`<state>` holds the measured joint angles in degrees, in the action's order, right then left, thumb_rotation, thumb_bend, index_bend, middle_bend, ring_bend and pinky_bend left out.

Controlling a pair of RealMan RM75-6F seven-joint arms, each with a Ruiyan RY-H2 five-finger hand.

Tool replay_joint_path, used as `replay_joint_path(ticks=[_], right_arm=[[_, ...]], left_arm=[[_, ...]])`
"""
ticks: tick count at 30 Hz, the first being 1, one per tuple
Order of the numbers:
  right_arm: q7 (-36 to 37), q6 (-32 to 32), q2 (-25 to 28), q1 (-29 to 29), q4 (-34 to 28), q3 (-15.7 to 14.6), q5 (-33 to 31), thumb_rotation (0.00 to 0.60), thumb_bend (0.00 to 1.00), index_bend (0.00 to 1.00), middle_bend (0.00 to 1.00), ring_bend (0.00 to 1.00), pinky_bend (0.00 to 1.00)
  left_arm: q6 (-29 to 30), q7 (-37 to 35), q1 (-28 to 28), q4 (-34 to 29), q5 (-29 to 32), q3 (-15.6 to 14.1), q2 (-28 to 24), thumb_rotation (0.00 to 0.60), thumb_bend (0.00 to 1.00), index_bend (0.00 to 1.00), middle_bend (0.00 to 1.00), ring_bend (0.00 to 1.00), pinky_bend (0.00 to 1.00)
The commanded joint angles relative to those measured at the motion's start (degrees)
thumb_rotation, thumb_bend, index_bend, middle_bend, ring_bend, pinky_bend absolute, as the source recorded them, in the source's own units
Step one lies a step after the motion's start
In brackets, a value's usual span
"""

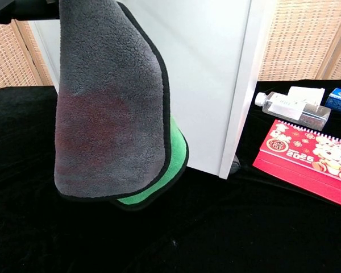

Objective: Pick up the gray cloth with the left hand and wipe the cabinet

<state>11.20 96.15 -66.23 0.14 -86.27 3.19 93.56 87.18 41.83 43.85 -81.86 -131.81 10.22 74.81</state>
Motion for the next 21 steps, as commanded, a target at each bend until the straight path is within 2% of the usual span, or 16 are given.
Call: replay_joint_path(ticks=[1,21], right_arm=[[0.1,-0.2,0.0,0.1,0.0,0.0,-0.1,0.600,0.11,0.09,0.00,0.00,0.00],[0.5,0.1,0.1,0.0,0.1,0.0,0.0,0.600,0.11,0.09,0.00,0.00,0.00]], left_arm=[[-0.4,0.2,0.1,-0.1,0.2,0.0,0.2,0.600,0.87,0.74,0.74,0.67,0.58],[-0.9,1.0,0.6,0.0,1.0,0.1,1.2,0.600,0.86,0.74,0.74,0.67,0.58]])
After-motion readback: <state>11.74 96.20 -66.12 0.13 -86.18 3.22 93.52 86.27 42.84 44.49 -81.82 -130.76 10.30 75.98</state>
